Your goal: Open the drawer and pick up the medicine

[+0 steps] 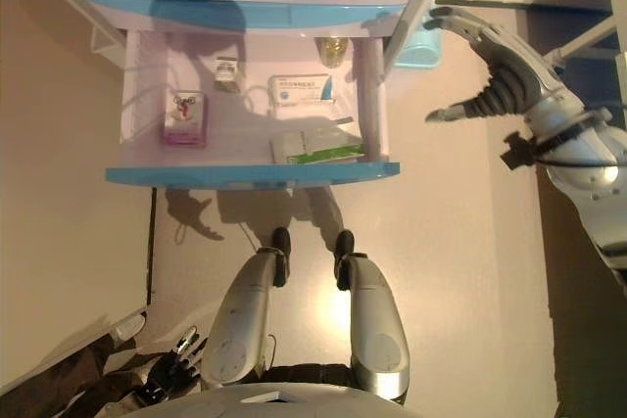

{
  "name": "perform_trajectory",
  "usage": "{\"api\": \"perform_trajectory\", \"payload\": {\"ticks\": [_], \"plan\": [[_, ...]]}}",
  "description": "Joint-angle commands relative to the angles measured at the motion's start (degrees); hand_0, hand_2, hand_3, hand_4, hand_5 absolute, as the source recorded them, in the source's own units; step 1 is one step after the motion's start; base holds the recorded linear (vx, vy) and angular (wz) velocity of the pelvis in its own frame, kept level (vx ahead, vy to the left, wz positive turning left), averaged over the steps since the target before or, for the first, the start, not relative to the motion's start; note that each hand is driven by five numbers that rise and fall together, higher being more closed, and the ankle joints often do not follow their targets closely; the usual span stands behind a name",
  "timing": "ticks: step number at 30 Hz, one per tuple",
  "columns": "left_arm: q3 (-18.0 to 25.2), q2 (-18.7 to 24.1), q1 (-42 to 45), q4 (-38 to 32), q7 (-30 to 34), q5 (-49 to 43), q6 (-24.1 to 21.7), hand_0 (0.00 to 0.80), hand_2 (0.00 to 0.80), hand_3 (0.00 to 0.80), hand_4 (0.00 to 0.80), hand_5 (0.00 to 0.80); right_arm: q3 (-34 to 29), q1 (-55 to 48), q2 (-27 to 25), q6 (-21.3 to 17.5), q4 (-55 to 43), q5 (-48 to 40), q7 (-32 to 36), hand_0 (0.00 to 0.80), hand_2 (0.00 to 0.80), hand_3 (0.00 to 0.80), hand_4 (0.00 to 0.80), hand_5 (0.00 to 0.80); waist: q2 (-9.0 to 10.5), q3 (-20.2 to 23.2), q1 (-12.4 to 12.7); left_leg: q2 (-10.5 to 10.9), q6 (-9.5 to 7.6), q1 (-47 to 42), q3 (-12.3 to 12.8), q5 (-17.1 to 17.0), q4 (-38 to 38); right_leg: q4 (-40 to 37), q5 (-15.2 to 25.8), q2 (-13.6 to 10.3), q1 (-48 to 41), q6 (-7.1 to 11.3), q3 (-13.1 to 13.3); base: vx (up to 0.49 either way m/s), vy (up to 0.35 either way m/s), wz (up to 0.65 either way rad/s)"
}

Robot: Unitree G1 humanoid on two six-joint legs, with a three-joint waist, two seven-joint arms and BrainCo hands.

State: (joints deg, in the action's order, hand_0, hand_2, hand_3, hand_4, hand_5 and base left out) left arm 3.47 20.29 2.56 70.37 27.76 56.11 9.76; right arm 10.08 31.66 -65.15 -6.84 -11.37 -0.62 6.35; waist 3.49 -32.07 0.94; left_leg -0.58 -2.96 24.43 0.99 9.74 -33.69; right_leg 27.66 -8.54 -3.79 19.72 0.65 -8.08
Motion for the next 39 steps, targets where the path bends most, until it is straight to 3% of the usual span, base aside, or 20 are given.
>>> {"api": "perform_trajectory", "payload": {"ticks": [1,7,13,21,25,27,31,39], "plan": [[-2.95,2.36,3.63,-1.83,-1.35,-1.99,-0.63,0.000,0.000,0.000,0.000,0.000,4.80,8.41,0.74,1.05,1.17,-2.09,1.16,0.000,0.000,0.000,0.000,0.000,0.10,2.40,3.10,2.46,-2.60,-6.41,1.22,-1.05,14.49,4.29,4.68,-1.97,2.09,5.12,0.92,0.017,-0.052,0.17],[-3.83,3.31,3.07,-2.21,-2.01,-2.89,0.62,0.000,0.000,0.000,0.000,0.000,14.43,17.15,5.09,1.50,7.66,-2.78,3.79,0.000,0.000,0.000,0.000,0.000,0.11,2.28,5.51,3.40,-2.87,-5.18,-0.05,-0.89,13.68,2.11,4.12,-2.08,1.20,4.62,0.19,0.037,-0.035,0.17],[-5.40,3.18,2.37,-2.79,-2.02,-3.41,1.15,0.000,0.000,0.000,0.000,0.000,19.81,20.44,11.21,1.96,15.90,1.13,5.14,0.000,0.000,0.000,0.000,0.000,-1.08,2.27,6.97,4.32,-3.01,-3.42,-1.07,-1.14,12.97,1.82,3.87,-2.34,2.41,4.11,-0.21,0.008,0.007,0.15],[-5.59,2.61,1.80,-3.45,-2.36,-3.75,0.85,0.000,0.000,0.000,0.000,0.000,25.23,23.18,16.83,-0.10,29.45,8.80,1.46,0.000,0.000,0.000,0.000,0.000,-2.51,2.27,8.38,4.68,-3.01,-1.49,-1.03,-1.60,12.79,1.85,3.78,-2.90,4.08,3.74,-0.98,-0.008,0.026,0.09],[-6.10,2.54,1.66,-3.90,-3.05,-3.89,1.18,0.000,0.000,0.000,0.000,0.000,27.08,24.94,17.93,-0.36,35.77,12.30,-1.99,0.000,0.000,0.000,0.000,0.000,-3.56,2.27,8.84,4.78,-3.01,-0.08,-0.94,-1.70,12.37,2.52,3.77,-3.20,5.73,3.65,-1.19,-0.015,0.025,0.02],[-6.19,2.34,1.51,-3.81,-3.48,-3.73,1.10,0.000,0.000,0.000,0.000,0.000,28.53,26.09,18.27,0.29,39.19,18.35,-6.26,0.000,0.000,0.000,0.000,0.000,-4.09,2.27,9.09,4.93,-2.98,0.57,-0.89,-1.68,12.14,2.74,3.83,-3.39,6.48,3.62,-1.31,-0.024,0.045,0.00],[-6.79,1.87,1.57,-4.12,-3.33,-4.24,0.74,0.000,0.000,0.000,0.000,0.000,31.99,28.68,17.91,4.75,44.47,26.46,-16.72,0.000,0.000,0.000,0.000,0.000,-5.06,2.27,9.55,5.03,-2.97,1.32,-0.83,-1.92,12.48,2.63,3.75,-3.42,7.40,3.56,-1.39,-0.010,0.028,0.01],[-8.58,1.12,1.56,-4.73,-3.15,-3.74,0.23,0.000,0.000,0.000,0.000,0.000,32.27,30.80,18.34,7.80,49.18,24.71,-26.78,0.000,0.000,0.000,0.000,0.000,-6.01,2.27,10.04,5.40,-3.04,2.62,-1.20,-1.93,12.36,2.53,3.56,-3.49,8.55,3.37,-1.63,-0.006,0.005,0.01]]}}
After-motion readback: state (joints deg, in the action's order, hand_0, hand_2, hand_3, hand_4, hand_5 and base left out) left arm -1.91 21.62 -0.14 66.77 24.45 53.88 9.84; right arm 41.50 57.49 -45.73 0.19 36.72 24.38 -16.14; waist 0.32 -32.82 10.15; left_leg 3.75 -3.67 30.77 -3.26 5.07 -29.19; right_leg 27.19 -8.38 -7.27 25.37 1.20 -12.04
